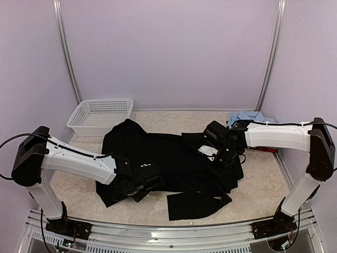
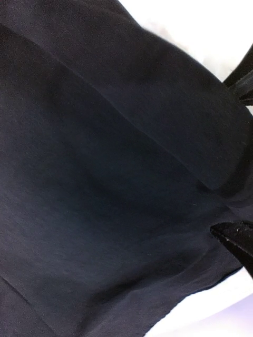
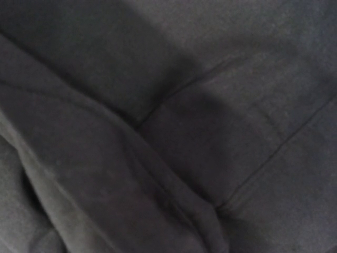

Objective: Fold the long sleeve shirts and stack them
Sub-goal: Pick up the shirt from the center of the board.

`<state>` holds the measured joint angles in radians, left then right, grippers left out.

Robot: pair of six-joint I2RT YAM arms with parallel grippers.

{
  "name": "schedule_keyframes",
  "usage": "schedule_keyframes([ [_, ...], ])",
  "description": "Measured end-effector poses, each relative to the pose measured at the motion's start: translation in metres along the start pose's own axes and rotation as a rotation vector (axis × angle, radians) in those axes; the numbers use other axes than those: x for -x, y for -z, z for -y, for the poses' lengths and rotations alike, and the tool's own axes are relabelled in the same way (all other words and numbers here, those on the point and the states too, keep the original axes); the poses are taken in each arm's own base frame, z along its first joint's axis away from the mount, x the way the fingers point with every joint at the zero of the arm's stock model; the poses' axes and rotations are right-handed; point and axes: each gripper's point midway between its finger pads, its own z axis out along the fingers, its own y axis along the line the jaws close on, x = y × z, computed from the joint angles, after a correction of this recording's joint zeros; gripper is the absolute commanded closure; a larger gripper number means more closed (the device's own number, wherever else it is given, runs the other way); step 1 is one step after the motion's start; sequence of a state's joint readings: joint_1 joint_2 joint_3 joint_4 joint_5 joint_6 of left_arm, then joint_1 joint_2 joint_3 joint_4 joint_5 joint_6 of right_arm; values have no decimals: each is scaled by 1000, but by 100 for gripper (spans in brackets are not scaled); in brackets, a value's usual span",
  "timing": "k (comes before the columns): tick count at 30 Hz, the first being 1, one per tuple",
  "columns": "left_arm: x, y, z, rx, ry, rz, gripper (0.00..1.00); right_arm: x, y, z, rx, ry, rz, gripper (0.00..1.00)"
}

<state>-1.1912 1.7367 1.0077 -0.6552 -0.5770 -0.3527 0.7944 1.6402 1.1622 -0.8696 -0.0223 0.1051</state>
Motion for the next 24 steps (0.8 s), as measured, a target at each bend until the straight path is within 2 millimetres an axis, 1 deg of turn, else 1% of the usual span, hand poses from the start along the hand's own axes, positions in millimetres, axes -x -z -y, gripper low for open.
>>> schedule_keyframes([
  [5, -10, 5, -9, 32, -3, -55, 42, 0, 0, 0, 0, 0, 0, 100],
  [7, -11, 7, -12, 44, -3, -67, 47, 0, 0, 0, 0, 0, 0, 100],
  [13, -24, 1, -18, 89, -27, -119, 56, 0, 0, 0, 0, 0, 0, 100],
  [17, -27, 1, -22, 109, -34, -132, 60, 0, 0, 0, -1, 0, 0, 100],
  [20, -28, 2, -25, 119, -38, -134, 66, 0, 0, 0, 0, 0, 0, 100],
  [24, -25, 6, -30, 120, -23, -123, 81, 0, 0, 0, -1, 0, 0, 100],
])
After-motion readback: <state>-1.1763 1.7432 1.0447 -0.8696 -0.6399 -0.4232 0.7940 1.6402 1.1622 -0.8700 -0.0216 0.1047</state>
